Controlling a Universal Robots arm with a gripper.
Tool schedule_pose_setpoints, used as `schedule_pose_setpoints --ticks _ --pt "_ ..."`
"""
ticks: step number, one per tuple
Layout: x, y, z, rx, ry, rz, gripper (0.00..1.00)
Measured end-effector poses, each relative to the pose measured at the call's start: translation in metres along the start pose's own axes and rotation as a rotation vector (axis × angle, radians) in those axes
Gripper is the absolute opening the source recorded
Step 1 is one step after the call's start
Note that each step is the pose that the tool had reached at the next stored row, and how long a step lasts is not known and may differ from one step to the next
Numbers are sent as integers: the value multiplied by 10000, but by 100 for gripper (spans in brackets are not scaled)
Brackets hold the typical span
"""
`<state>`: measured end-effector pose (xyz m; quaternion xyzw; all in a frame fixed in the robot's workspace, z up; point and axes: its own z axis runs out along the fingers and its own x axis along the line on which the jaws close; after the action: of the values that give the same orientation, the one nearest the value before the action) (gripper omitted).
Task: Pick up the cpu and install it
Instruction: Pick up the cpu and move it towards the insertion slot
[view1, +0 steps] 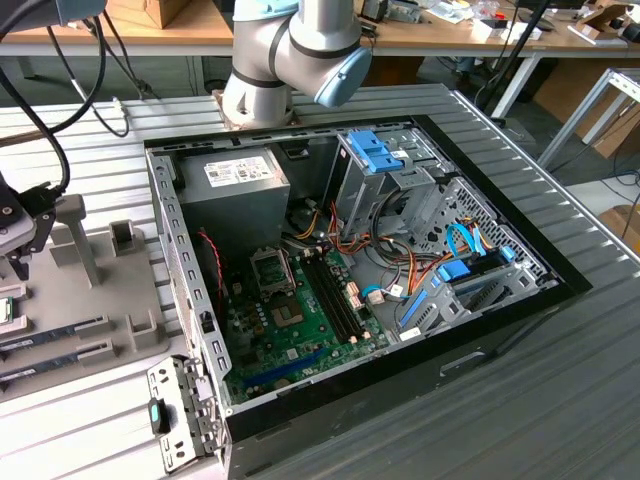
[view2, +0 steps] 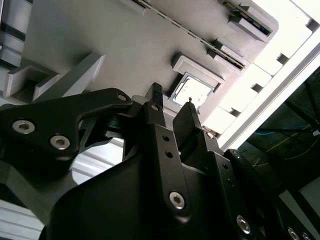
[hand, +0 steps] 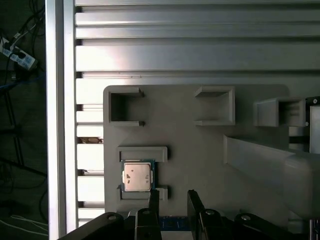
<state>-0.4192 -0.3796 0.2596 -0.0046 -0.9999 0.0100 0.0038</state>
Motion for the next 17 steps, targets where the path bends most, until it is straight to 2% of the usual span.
schedule_pose_setpoints --ticks 7,8,12,17 --pt "18 1 34 0 -1 2 36" --pt "32 1 38 0 0 1 36" --pt "174 0 70 0 0 1 36" --pt "234 1 132 0 0 1 36"
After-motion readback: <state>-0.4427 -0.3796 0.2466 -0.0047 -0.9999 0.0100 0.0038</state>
